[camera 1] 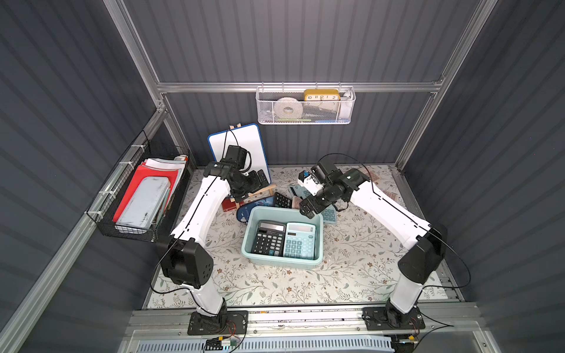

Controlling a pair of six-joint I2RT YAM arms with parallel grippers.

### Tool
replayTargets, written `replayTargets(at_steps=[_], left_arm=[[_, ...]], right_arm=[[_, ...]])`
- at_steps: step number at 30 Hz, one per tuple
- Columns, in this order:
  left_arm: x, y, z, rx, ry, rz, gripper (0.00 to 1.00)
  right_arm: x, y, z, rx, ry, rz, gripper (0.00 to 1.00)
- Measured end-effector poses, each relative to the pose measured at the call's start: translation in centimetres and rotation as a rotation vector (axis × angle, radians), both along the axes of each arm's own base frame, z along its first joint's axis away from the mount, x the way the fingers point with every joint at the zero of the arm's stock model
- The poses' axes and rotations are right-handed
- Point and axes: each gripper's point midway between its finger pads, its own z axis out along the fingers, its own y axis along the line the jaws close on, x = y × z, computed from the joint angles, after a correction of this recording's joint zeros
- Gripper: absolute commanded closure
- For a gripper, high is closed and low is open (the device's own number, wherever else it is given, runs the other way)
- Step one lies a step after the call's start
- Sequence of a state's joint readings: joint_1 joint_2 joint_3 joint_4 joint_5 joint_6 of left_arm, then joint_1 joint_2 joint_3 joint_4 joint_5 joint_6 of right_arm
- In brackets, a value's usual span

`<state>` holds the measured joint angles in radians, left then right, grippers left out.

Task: Put the calculator in the storage box
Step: Place the calculator in the storage box, then pick up the calculator at the center of the board.

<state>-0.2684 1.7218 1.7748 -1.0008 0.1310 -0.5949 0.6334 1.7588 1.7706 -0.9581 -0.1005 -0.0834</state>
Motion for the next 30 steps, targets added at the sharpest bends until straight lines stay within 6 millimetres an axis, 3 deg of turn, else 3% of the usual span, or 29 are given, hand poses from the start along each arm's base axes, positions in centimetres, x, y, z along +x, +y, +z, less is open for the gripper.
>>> replayTargets(at_steps=[5, 8, 14, 18, 22, 26, 30], left_arm=[[-1.2, 0.6, -1.1, 0.032, 0.051, -0.001, 0.01], [-2.1, 1.0, -1.8, 0.050, 0.079, -0.002, 0.01], [-2.5, 1.2, -1.8, 0.053, 0.090, -0.004, 0.01], [-2.4, 1.0, -1.6, 0.051, 0.082, -0.020, 0.01], [-1.3, 0.0, -0.3, 0.009, 0.049, -0.042, 0.01], [1.1, -1.7, 1.0, -0.030, 0.010, -0.070, 0.01], [3.6, -4.7, 1.3, -0.054, -0.020, -0.127, 0.01]], right_arm=[[0.4, -1.1, 0.7, 0.056, -0.023, -0.124, 0.01], [1.5, -2.7, 0.9, 0.106, -0.010, -0.248, 0.01], [3.9, -8.2, 1.1, 0.259, 0.048, -0.514, 0.01], [4.4, -11.6, -0.5, 0.398, 0.148, -0.660, 0.01], [4.3, -13.9, -3.1, 0.467, 0.252, -0.790, 0.08], [4.8, -13.9, -4.3, 0.511, 0.326, -0.832, 0.11], [5.6, -13.6, -6.7, 0.526, 0.413, -0.864, 0.13]])
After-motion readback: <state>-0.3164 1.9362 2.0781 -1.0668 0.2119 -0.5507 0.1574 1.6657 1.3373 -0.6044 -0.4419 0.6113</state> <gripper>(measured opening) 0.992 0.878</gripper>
